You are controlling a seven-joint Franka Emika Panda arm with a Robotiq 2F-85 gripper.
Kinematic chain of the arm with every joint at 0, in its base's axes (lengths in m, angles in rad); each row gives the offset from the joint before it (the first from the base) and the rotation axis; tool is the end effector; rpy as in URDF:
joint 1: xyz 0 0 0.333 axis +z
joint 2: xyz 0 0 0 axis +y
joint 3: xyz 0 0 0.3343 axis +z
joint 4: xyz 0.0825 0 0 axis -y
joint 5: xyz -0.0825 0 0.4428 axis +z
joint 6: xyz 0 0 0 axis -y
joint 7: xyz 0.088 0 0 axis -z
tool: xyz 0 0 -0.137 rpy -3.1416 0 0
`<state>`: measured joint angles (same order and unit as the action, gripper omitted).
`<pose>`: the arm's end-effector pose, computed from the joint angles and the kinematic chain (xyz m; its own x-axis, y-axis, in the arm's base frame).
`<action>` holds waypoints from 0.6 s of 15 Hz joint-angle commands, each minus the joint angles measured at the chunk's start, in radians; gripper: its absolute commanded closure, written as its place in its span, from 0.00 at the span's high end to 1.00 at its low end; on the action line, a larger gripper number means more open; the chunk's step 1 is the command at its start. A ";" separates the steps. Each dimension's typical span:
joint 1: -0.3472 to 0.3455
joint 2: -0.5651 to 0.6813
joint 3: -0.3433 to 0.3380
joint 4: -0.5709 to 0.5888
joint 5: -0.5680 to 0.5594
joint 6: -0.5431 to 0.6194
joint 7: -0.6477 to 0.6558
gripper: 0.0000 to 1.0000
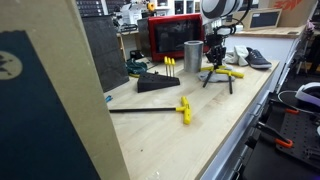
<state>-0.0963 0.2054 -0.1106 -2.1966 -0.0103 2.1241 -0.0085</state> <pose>0.5433 -0.1161 0.2168 0.9434 -0.1878 -0.2735 -0.1876 -0.9819 0.0271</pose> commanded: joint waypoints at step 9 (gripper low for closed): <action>0.008 -0.328 0.014 -0.107 -0.054 -0.014 -0.002 0.06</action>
<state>-0.0944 -0.0063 -0.1071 -2.2571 -0.0360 2.1239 -0.0117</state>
